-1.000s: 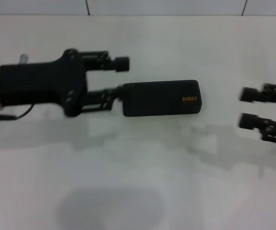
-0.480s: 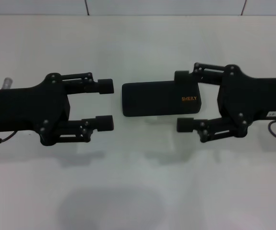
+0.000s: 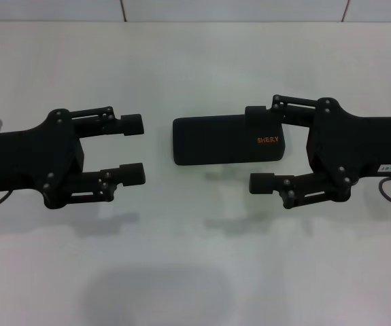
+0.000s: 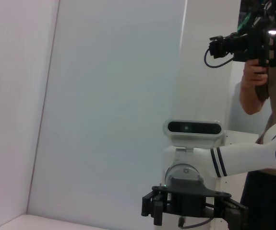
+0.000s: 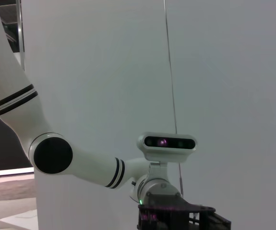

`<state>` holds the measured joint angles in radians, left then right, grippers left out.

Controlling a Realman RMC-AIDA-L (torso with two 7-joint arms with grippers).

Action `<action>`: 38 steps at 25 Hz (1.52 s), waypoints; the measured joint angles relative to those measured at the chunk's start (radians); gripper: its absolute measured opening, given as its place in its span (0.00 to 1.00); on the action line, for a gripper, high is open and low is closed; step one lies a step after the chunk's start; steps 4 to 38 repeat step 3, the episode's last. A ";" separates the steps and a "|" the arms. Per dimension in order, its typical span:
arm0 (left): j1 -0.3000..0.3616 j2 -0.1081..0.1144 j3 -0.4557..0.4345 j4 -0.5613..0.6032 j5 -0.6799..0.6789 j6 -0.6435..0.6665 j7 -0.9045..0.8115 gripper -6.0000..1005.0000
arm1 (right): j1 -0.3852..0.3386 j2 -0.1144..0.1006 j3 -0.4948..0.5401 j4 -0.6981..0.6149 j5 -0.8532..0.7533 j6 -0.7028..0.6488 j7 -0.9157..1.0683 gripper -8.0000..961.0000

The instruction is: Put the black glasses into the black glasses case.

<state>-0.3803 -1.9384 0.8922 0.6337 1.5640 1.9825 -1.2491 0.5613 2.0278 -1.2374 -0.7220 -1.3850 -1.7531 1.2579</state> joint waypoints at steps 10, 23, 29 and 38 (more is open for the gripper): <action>-0.002 0.001 0.000 -0.005 0.000 -0.001 0.000 0.69 | -0.001 0.000 -0.002 0.000 0.001 0.000 0.001 0.91; -0.002 0.001 0.000 -0.005 0.000 -0.001 0.000 0.69 | -0.001 0.000 -0.002 0.000 0.001 0.000 0.001 0.91; -0.002 0.001 0.000 -0.005 0.000 -0.001 0.000 0.69 | -0.001 0.000 -0.002 0.000 0.001 0.000 0.001 0.91; -0.002 0.001 0.000 -0.005 0.000 -0.001 0.000 0.69 | -0.001 0.000 -0.002 0.000 0.001 0.000 0.001 0.91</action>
